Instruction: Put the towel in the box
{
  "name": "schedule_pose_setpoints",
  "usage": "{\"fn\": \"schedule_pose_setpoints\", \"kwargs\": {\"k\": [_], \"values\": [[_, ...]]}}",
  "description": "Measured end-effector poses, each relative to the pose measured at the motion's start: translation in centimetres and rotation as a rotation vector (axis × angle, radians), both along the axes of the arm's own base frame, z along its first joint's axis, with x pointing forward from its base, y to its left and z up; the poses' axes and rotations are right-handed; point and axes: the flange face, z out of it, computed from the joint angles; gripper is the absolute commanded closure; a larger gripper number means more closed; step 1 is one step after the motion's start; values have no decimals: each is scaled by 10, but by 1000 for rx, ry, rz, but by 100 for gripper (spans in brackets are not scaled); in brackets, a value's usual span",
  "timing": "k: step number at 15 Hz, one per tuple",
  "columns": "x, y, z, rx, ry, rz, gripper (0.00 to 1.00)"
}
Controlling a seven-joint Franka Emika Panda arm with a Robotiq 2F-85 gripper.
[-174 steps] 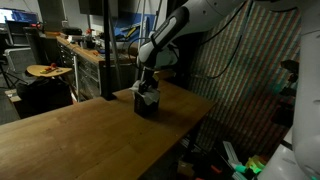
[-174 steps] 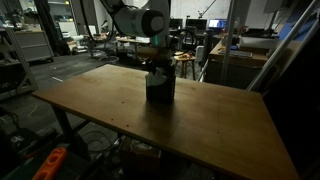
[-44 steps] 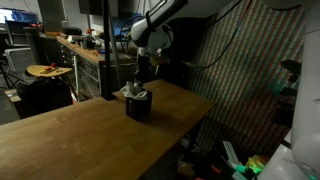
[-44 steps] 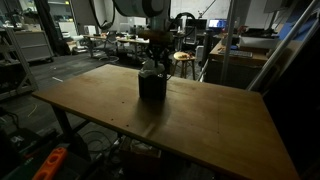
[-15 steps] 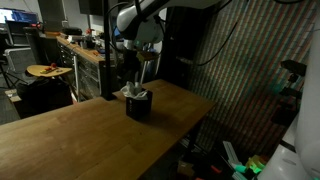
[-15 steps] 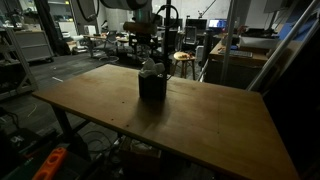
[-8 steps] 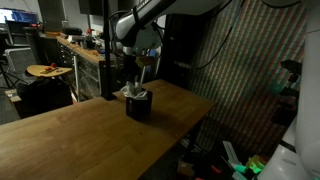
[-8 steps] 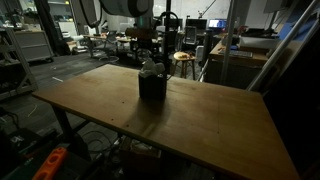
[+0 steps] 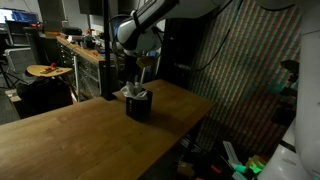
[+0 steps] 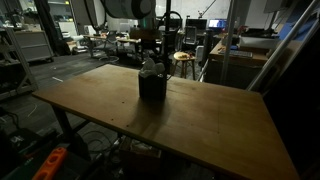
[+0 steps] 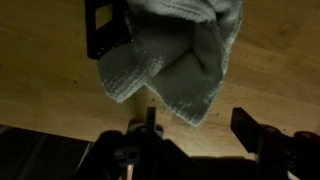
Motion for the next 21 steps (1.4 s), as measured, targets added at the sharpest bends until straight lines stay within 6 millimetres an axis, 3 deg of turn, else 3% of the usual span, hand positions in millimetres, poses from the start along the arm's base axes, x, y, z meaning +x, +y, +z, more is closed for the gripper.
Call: {"fn": "schedule_pose_setpoints", "kwargs": {"k": [1,2,4,10,11,12,14,21], "values": [[0,0,1,-6,-5,4,22],[1,0,1,-11,-9,8,10],[1,0,1,-18,-10,13,2],[1,-1,-6,-24,0,16,0],[1,-2,-8,-26,3,15,5],[1,-3,-11,-27,7,15,27],[1,-6,-14,-32,13,14,32],[1,-10,-19,-41,19,14,79]]}}
